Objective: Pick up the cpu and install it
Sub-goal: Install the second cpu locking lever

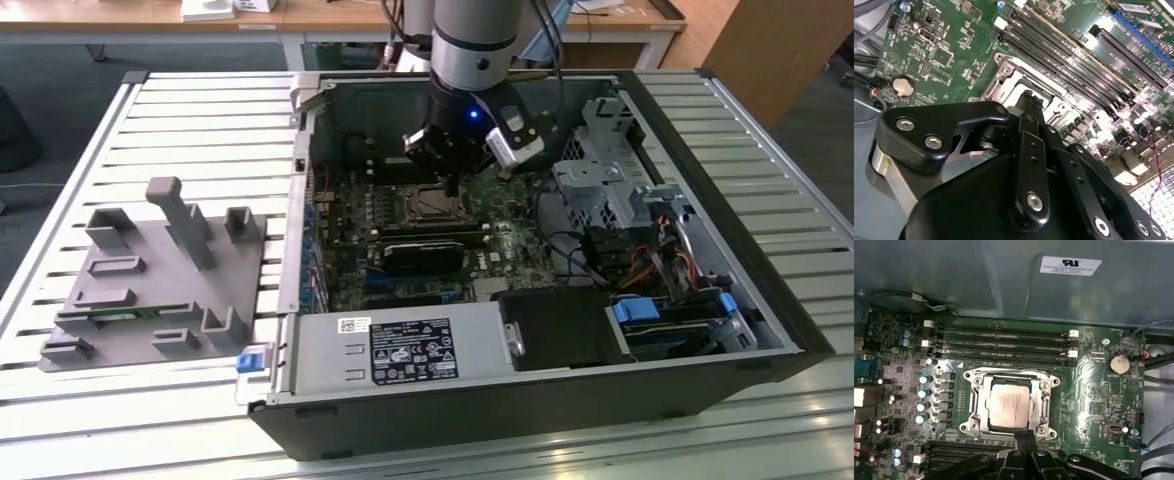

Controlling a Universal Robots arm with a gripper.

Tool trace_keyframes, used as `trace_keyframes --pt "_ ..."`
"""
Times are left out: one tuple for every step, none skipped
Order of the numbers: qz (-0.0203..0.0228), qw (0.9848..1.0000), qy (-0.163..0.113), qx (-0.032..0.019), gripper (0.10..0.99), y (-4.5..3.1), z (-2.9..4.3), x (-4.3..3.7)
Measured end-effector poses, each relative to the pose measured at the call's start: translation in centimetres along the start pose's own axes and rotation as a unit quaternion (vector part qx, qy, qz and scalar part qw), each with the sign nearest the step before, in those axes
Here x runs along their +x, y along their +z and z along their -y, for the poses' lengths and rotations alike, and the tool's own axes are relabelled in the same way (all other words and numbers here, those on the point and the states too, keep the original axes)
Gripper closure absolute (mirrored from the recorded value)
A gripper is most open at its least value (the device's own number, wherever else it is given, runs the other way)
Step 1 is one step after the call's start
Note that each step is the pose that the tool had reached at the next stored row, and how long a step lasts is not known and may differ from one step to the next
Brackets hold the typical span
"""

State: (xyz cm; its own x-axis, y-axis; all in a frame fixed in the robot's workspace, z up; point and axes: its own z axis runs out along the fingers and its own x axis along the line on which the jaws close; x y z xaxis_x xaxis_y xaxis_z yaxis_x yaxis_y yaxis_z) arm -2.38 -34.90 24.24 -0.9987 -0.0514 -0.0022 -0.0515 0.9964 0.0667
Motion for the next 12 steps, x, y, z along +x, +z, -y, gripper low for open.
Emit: trace_keyframes --pt "0.0000 1.0000 0.000 0.0000 0.980 0.04 0.01 0.06" --pt "0.0000 1.0000 0.000 0.0001 0.980 0.06 0.01 0.16" --pt "0.0000 1.0000 0.000 0.0001 0.980 0.10 0.01 0.25" --pt "0.0000 1.0000 0.000 0.0000 0.980 0.13 0.01 0.28" --pt "0.0000 1.0000 0.000 0.0000 0.980 0.18 0.01 0.29" --pt "0.0000 1.0000 0.001 0.0000 0.980 0.23 0.02 0.29" --pt "0.0002 1.0000 0.004 0.0001 0.980 0.28 0.04 0.29" --pt "0.0005 1.0000 0.008 0.0001 0.980 0.33 0.07 0.30" --pt "0.0006 0.9999 0.010 0.0002 0.980 0.35 0.13 0.30" --pt "0.0007 0.9999 0.012 0.0001 0.980 0.39 0.25 0.30" --pt "0.0008 0.9999 0.012 0.0001 0.980 0.41 0.43 0.31" --pt "0.0007 0.9999 0.012 0.0001 0.980 0.43 0.59 0.32"
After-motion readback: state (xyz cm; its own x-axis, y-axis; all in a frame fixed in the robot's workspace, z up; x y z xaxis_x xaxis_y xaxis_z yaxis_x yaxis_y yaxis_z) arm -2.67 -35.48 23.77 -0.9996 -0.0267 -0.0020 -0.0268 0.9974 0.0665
